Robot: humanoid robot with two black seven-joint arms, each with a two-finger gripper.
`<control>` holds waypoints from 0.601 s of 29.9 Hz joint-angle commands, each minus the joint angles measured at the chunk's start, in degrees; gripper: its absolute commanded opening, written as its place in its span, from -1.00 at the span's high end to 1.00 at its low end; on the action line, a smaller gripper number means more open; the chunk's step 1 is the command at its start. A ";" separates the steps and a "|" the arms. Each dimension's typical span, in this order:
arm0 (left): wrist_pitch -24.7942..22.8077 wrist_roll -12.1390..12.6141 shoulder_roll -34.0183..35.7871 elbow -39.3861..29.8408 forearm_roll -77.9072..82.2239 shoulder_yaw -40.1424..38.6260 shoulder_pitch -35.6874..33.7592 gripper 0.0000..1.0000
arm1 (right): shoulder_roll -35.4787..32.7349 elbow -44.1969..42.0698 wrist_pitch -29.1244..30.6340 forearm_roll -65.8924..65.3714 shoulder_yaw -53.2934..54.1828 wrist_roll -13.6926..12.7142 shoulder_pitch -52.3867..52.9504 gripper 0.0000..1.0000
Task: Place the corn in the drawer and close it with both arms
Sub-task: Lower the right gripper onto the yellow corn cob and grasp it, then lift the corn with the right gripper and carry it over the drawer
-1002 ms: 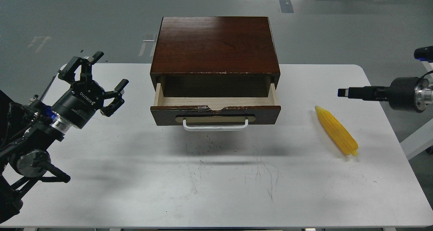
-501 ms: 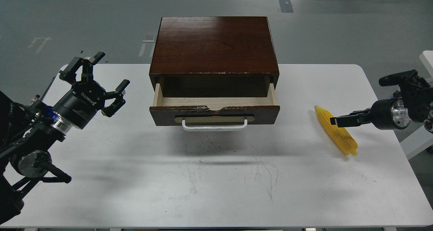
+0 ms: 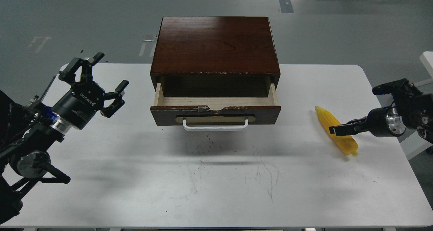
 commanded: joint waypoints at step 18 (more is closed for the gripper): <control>0.00 0.01 0.97 -0.32 0.00 0.00 0.01 -0.98 | -2.11 3.27 0.00 0.12 -2.43 0.00 1.04 0.89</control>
